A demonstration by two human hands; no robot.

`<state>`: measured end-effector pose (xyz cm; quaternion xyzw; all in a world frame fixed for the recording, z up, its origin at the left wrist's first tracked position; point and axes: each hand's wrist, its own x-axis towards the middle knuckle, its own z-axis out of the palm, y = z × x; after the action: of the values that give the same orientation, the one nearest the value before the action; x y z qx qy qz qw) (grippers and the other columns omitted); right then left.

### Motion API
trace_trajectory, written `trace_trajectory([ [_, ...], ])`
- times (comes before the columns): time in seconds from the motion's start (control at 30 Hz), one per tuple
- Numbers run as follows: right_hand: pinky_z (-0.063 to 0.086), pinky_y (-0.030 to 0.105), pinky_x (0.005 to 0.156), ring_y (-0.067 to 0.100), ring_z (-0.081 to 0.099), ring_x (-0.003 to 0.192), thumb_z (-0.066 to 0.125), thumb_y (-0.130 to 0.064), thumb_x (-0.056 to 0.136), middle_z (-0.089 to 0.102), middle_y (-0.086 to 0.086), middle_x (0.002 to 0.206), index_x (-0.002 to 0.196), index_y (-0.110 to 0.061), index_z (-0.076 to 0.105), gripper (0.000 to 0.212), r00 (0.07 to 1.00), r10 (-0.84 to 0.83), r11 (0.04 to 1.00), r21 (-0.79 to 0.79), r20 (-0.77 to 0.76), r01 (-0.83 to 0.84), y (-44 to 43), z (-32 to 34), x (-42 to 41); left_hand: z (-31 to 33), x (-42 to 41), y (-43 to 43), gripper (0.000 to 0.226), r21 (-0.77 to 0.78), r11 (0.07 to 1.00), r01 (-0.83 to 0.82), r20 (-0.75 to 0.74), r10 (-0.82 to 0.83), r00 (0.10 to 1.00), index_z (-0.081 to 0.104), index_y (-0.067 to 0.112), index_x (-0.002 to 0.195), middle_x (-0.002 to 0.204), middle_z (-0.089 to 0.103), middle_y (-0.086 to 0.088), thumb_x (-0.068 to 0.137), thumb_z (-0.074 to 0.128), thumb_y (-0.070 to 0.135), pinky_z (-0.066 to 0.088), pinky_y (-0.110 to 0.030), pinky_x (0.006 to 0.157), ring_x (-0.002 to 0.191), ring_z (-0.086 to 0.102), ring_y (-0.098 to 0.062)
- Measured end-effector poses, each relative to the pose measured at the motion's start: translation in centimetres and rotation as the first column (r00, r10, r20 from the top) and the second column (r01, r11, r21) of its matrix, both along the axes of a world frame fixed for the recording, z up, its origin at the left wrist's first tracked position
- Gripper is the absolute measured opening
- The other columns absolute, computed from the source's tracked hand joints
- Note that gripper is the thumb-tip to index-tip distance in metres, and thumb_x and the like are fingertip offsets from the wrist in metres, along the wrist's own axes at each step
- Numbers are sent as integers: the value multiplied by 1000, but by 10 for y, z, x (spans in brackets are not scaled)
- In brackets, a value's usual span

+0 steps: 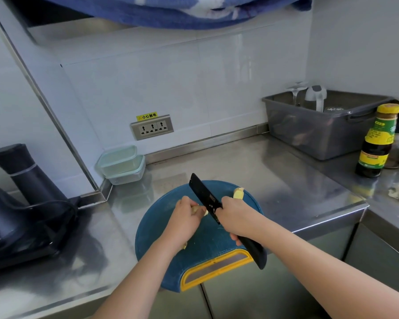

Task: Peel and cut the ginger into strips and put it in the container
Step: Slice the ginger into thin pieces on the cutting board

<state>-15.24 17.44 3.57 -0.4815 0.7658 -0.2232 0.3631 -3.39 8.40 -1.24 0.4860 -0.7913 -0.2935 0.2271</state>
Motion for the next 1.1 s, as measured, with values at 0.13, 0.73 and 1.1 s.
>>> trace_trajectory([
  [0.13, 47, 23, 45, 15, 48, 45, 34, -23, 102, 53, 9, 68, 116, -11, 41, 20, 1000, -7, 1000, 16, -8, 8, -4, -3, 0, 2, -1, 2, 19, 16, 1000, -12, -28, 12, 1000, 51, 19, 103, 103, 49, 4, 94, 53, 36, 34, -19, 62, 86, 48, -5],
  [0.73, 42, 24, 44, 14, 40, 42, 32, -16, 98, 48, 6, 64, 100, -6, 46, 17, 977, 8, 996, 83, 214, -27, -17, -11, -10, 4, 1, -2, 16, 23, 999, -22, -42, 23, 999, 57, 22, 89, 93, 56, 7, 87, 64, 36, 32, -17, 57, 80, 51, -2],
  [1.1, 49, 34, 57, 20, 48, 47, 31, -21, 100, 52, 9, 64, 107, -6, 46, 22, 1000, -5, 994, 107, 30, 2, -35, -20, 6, -1, 5, -3, 14, 5, 1000, -6, -85, 6, 996, 55, 22, 94, 100, 50, 7, 92, 55, 35, 31, -13, 62, 86, 47, 0],
])
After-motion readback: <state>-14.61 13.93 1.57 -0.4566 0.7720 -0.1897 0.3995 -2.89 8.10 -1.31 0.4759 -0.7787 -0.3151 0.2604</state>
